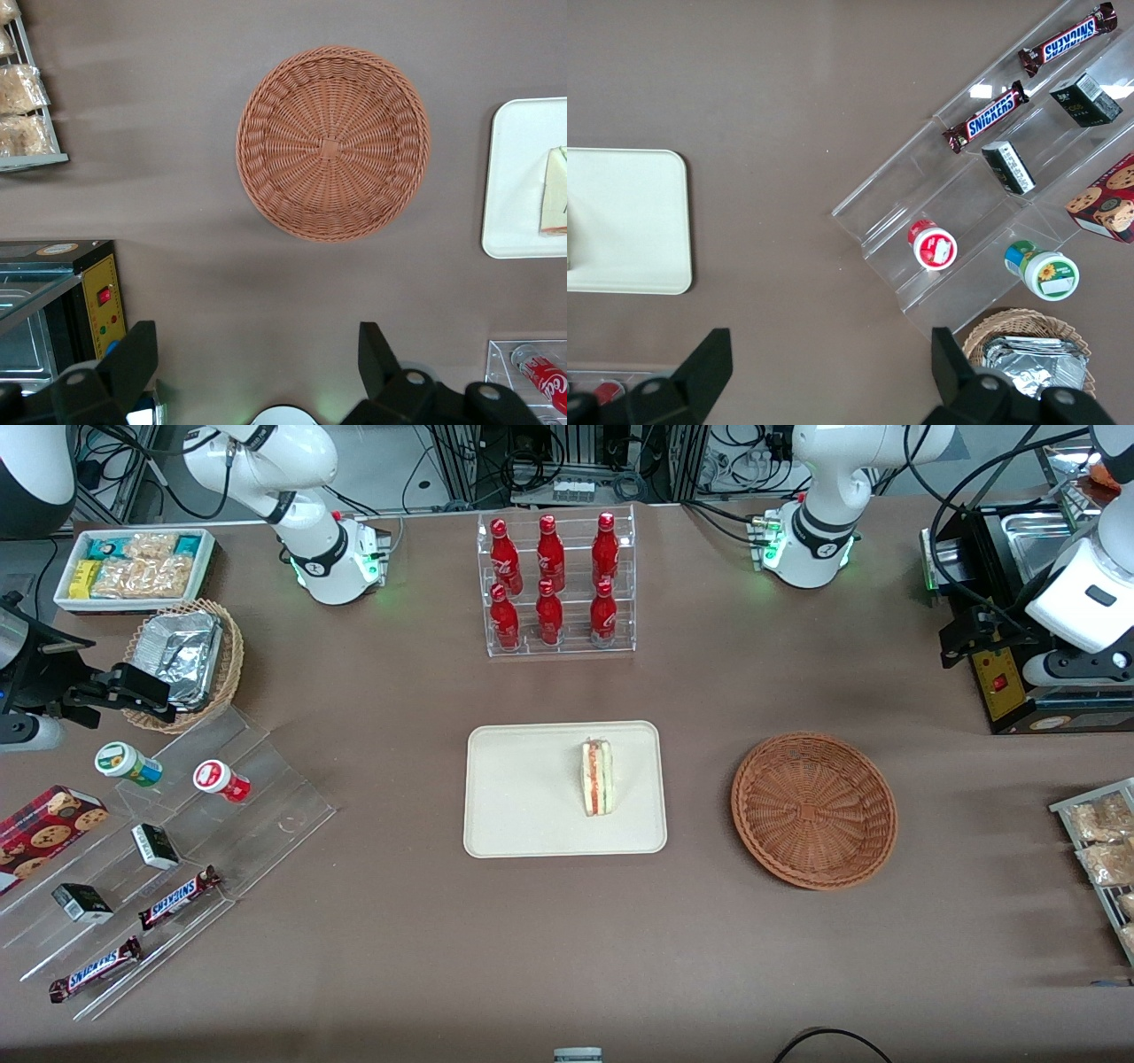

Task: Place sandwich from basket to tray

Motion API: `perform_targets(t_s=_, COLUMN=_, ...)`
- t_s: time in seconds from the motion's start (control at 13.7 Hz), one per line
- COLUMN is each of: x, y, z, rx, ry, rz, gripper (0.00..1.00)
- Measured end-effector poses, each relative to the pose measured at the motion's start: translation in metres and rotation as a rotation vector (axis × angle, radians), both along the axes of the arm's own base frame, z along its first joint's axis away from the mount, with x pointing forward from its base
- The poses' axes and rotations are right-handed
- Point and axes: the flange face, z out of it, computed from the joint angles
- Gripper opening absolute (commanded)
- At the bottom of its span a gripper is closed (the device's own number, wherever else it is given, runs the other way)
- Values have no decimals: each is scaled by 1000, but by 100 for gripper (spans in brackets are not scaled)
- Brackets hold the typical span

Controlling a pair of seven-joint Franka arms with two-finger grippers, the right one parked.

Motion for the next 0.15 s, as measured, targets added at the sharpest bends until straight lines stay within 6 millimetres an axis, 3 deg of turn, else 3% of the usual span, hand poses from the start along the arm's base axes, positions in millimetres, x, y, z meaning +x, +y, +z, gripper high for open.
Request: perform_targets(t_s=0.15, x=1, y=0, z=1, rx=0, ry=-2, rz=0, gripper=100)
